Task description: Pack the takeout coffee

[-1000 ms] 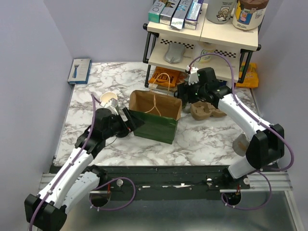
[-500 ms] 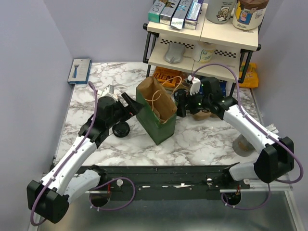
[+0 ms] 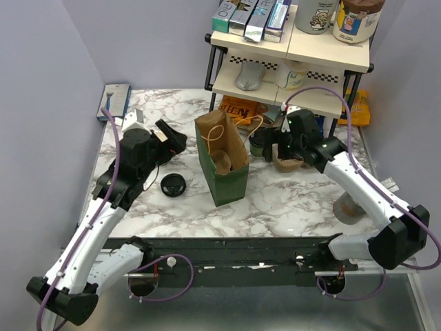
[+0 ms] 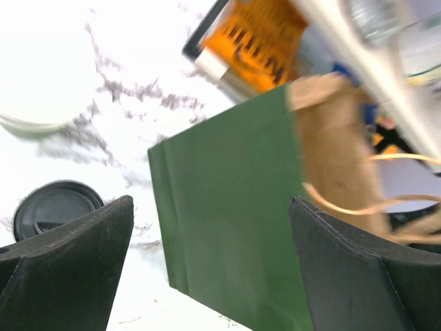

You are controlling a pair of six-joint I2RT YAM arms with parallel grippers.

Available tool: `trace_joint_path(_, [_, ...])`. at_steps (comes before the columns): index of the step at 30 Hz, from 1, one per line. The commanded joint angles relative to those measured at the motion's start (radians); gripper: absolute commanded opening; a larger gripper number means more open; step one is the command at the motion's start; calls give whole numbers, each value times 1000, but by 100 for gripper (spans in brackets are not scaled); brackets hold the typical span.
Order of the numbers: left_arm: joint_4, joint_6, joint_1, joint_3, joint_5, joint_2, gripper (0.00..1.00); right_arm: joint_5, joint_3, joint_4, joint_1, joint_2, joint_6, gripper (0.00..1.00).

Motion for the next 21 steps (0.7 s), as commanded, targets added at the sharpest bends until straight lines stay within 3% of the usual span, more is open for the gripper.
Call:
trace_joint_path(1, [-17, 139, 8, 147, 51, -46, 99, 206, 119, -72, -4, -88, 52, 100])
trace_joint_path(3, [85, 210, 7, 189, 223, -19, 99, 43, 120, 21, -2, -148, 33, 100])
trace_joint_path(4, [133, 288, 5, 194, 444, -5, 99, -1, 114, 58, -2, -168, 42, 100])
trace_joint_path(5, [211, 309, 5, 200, 526, 9, 99, -50, 110, 94, -2, -188, 62, 100])
trace_joint_path(7, [216, 344, -2, 243, 611, 83, 99, -93, 125, 141, -2, -216, 159, 100])
trace_joint_path(11, [104, 441, -38, 385, 610, 218, 99, -109, 159, 166, -4, -234, 260, 100])
trace_joint_path(16, [55, 534, -71, 439, 619, 301, 99, -216, 215, 218, -4, -172, 340, 100])
trace_joint_path(21, [-74, 614, -177, 522, 451, 356, 98, -261, 200, 250, -4, -81, 435, 98])
